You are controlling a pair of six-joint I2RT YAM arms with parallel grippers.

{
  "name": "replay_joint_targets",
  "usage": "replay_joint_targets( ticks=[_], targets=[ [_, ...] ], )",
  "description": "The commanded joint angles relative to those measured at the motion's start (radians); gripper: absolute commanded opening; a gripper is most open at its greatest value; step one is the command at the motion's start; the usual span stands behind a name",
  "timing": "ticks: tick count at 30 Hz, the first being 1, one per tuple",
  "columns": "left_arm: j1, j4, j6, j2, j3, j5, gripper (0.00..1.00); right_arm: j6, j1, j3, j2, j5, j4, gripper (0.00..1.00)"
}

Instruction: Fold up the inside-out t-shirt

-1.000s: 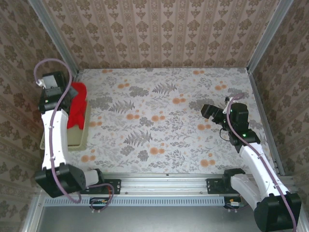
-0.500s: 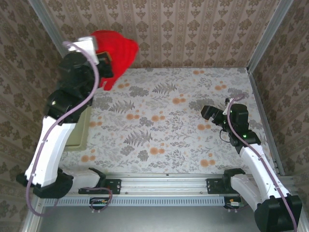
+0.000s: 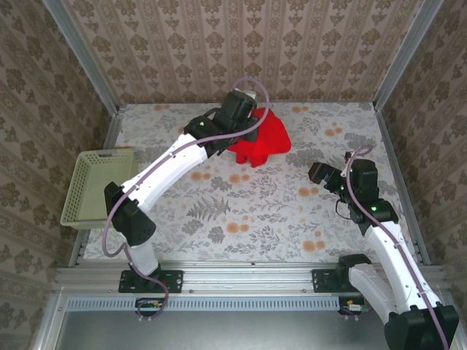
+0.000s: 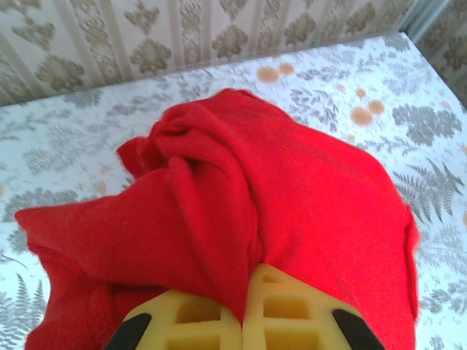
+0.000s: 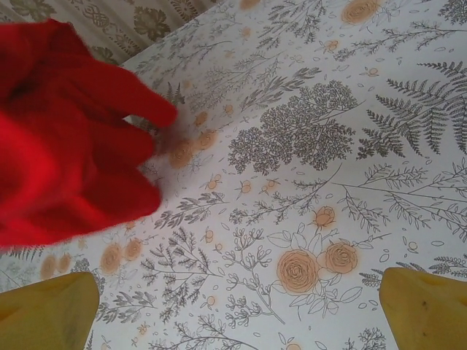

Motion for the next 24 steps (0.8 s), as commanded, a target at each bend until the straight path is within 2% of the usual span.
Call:
replay_joint_targets(
  ticks=[1,2,5,9,11,17,24],
  targets=[
    [0.007,0.088,-0.055,-0.135,-0.156,0.041,0.13,-0.007,0.013,0.013,0.004,-0.003,-0.002,1.0],
    [0.008,0.108,-0.068,-0.162,-0.231,0.038,0.18,-0.006,0.019,0.01,0.017,-0.006,0.007,1.0],
    [0.039,0.156,-0.112,-0.229,-0.44,0.057,0.45,-0.008,0.047,0.015,0.061,-0.003,0.028,1.0],
    [0.09,0.189,-0.154,-0.302,-0.636,0.11,0.71,-0.012,0.115,0.04,0.138,0.025,0.044,1.0],
    [0.107,0.197,-0.163,-0.329,-0.702,0.11,0.8,-0.016,0.155,0.056,0.181,0.045,0.049,1.0],
    [0.188,0.283,-0.191,-0.306,-0.808,0.221,0.86,0.015,0.241,0.115,0.363,0.065,0.063,0.99],
    [0.229,0.39,-0.195,-0.152,-0.801,0.363,0.82,0.029,0.291,0.239,0.638,0.012,0.035,0.9]
  ],
)
